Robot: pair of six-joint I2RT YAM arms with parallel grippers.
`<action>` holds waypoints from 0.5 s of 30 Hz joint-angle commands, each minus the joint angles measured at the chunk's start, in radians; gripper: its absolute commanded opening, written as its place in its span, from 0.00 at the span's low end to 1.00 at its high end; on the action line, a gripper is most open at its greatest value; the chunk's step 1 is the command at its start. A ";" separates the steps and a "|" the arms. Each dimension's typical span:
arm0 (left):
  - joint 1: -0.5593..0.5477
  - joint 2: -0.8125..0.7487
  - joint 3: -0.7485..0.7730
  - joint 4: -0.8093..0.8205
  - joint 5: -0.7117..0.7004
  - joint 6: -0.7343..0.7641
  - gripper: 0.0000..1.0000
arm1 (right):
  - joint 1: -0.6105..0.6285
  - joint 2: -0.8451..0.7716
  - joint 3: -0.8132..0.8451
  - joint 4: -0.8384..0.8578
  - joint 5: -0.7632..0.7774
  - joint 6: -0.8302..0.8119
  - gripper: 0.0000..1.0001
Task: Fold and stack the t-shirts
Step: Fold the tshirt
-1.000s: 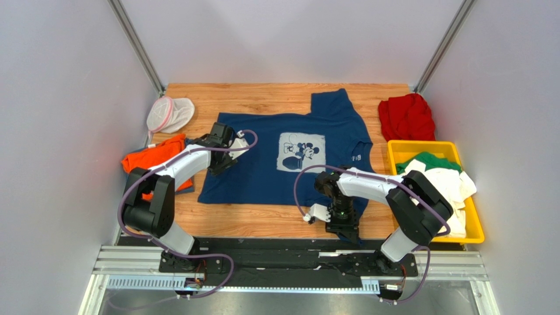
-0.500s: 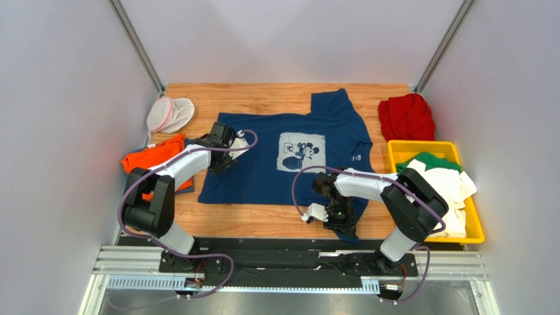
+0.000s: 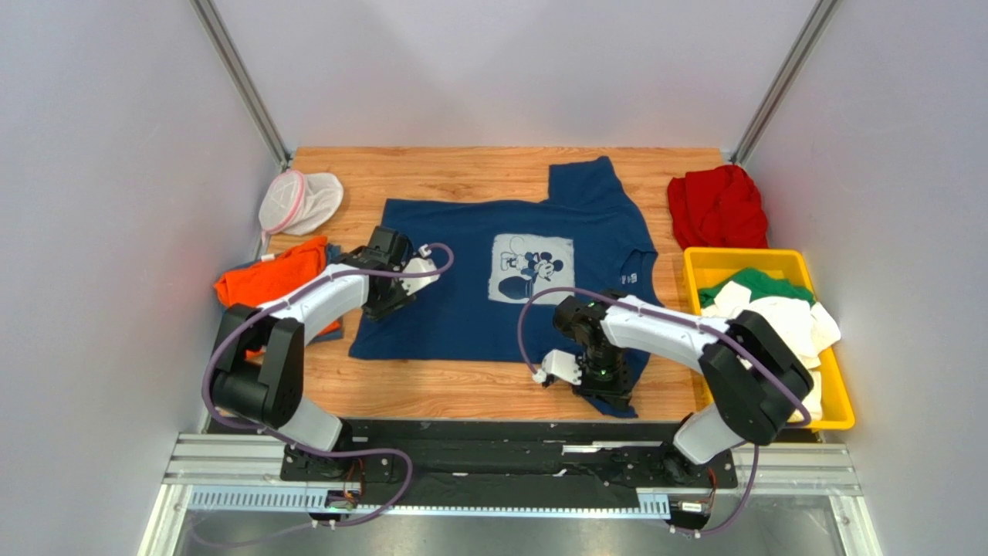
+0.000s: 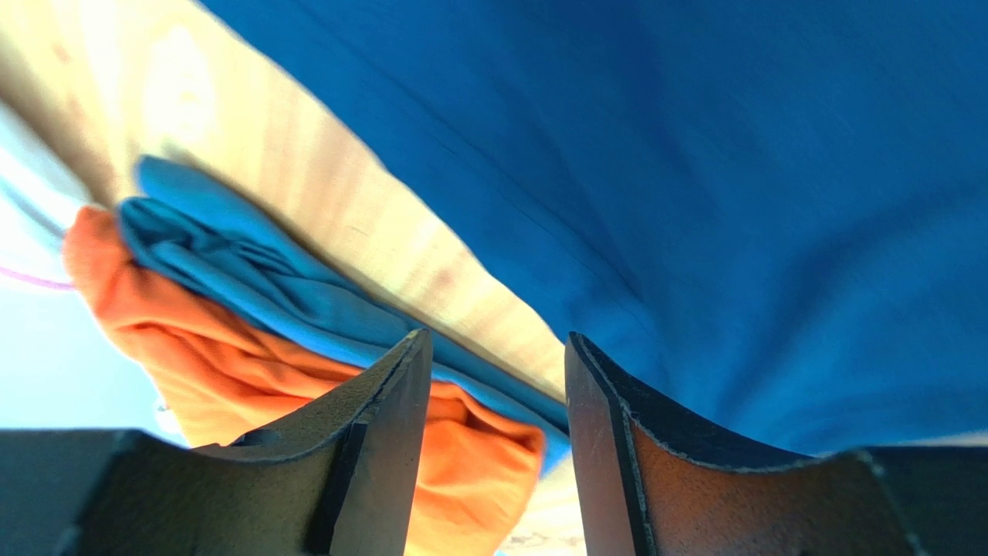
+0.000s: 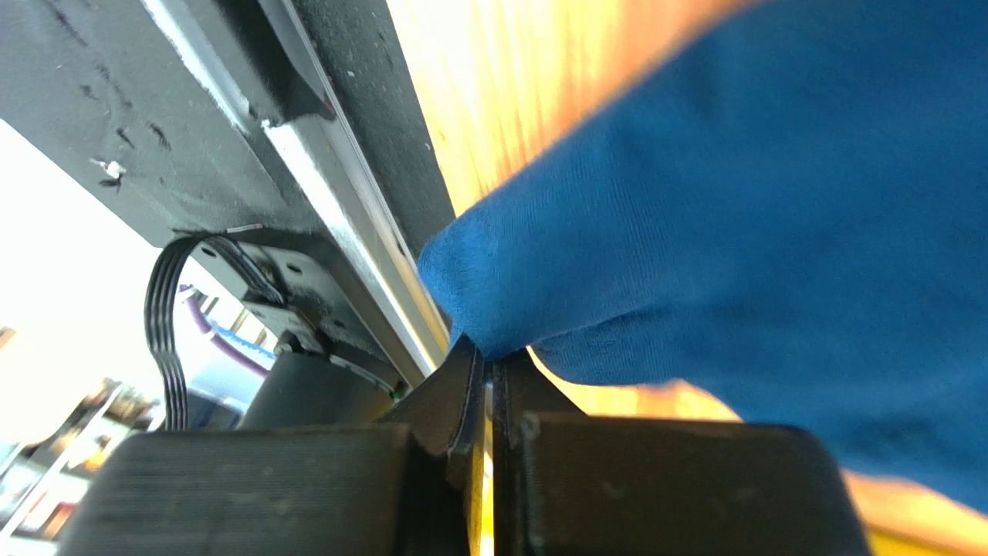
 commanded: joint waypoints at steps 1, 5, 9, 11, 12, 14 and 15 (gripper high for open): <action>0.008 -0.130 -0.036 -0.101 0.087 0.100 0.55 | 0.006 -0.119 0.067 -0.075 0.050 0.019 0.00; 0.012 -0.249 -0.085 -0.186 0.159 0.115 0.55 | 0.006 -0.165 0.087 -0.105 0.069 0.032 0.00; 0.014 -0.340 -0.160 -0.207 0.178 0.158 0.55 | 0.005 -0.179 0.092 -0.113 0.084 0.038 0.00; 0.014 -0.343 -0.197 -0.204 0.176 0.188 0.55 | 0.005 -0.176 0.097 -0.113 0.089 0.041 0.00; 0.020 -0.337 -0.204 -0.204 0.182 0.192 0.55 | 0.005 -0.177 0.098 -0.113 0.095 0.042 0.00; 0.026 -0.326 -0.219 -0.204 0.198 0.204 0.55 | 0.005 -0.180 0.104 -0.116 0.098 0.045 0.00; 0.032 -0.316 -0.222 -0.200 0.201 0.206 0.55 | 0.005 -0.183 0.106 -0.119 0.102 0.045 0.00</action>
